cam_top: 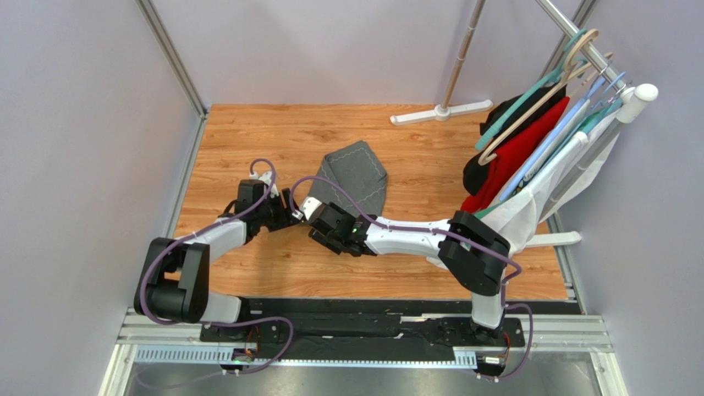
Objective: Fold the napkin, place the utensils inside, and roll it up
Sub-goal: Roll the napkin with the utensil
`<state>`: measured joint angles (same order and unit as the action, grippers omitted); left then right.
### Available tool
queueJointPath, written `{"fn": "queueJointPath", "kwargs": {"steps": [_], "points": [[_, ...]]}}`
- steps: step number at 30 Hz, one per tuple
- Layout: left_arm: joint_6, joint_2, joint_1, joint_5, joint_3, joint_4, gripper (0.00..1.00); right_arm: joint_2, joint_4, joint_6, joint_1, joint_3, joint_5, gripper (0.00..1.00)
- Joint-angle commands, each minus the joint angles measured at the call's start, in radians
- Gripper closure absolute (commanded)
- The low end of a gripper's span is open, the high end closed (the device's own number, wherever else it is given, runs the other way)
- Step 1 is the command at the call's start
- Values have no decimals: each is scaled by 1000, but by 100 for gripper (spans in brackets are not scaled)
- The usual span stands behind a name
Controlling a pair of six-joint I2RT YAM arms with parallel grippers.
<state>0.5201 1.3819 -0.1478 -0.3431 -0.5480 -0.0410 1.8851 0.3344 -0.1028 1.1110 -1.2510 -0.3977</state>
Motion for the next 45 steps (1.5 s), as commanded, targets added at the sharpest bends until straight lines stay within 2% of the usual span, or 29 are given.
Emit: {"fn": "queueJointPath", "kwargs": {"steps": [1,5,9,20,26,30,38,45], "points": [[-6,16,2,-60,-35,-39,35,32,-87,-35,7,-10,11,42],[8,40,2,-92,-33,-71,44,43,-129,-35,7,22,-10,44],[24,66,2,-106,-30,-106,48,48,-152,-41,7,42,-30,46],[32,54,2,-91,-36,-94,51,115,-149,-37,7,44,-72,59],[31,3,4,-82,-33,-69,50,155,-121,-35,7,30,-70,74],[38,-50,2,-51,-26,-45,48,178,-94,-32,9,16,-59,92],[86,-165,4,30,-12,-4,43,195,-61,-25,3,1,-12,100],[119,-303,7,127,6,52,27,121,34,43,-31,-34,216,100]]}}
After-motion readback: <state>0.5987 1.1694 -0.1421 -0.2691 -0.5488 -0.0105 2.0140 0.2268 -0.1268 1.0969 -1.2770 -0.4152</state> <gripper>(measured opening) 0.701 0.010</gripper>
